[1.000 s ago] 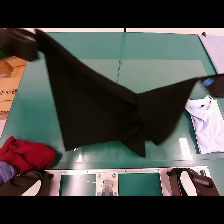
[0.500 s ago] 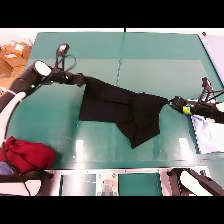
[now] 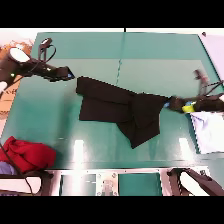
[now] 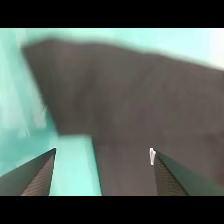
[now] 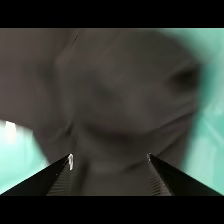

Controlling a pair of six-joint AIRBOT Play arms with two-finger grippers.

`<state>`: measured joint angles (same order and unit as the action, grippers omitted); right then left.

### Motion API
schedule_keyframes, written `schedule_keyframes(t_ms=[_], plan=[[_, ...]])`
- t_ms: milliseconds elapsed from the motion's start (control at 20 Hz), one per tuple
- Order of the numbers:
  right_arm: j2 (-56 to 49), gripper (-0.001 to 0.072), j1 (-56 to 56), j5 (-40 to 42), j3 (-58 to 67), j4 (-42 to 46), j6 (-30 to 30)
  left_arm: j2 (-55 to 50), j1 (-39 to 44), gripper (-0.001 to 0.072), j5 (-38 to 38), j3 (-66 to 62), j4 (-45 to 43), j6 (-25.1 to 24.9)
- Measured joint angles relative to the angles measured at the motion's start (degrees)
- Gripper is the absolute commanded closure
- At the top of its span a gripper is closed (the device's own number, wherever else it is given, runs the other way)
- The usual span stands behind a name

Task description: Fold the shirts.

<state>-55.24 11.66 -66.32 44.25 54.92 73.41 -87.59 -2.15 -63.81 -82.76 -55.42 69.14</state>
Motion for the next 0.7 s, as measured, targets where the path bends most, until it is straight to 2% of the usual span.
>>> schedule_keyframes(t_ms=[200,250,300,400,450,700], plan=[[-3.04,0.0164,-12.85,7.28,-6.60,0.85,3.28,0.22,-2.67,0.0041,-8.63,-1.05,-0.04,0.94],[-4.81,0.0185,-15.13,8.92,-6.93,0.90,4.02,0.20,-2.95,0.0040,-9.79,-1.14,-0.09,1.05],[-7.04,0.0245,-17.22,10.25,-6.75,1.20,4.52,0.20,-3.17,0.0041,-10.60,-1.22,-0.04,1.07],[-11.47,0.0252,-20.00,12.00,-5.16,2.14,5.62,0.24,-3.48,0.0041,-11.74,-1.31,-0.09,1.22],[-13.44,0.0281,-20.87,12.55,-4.02,2.78,6.36,0.24,-3.54,0.0040,-12.11,-1.33,-0.09,1.25],[-18.36,0.0291,-22.60,12.09,2.38,6.36,10.67,0.24,-3.72,0.0041,-13.03,-1.38,-0.13,1.20]])
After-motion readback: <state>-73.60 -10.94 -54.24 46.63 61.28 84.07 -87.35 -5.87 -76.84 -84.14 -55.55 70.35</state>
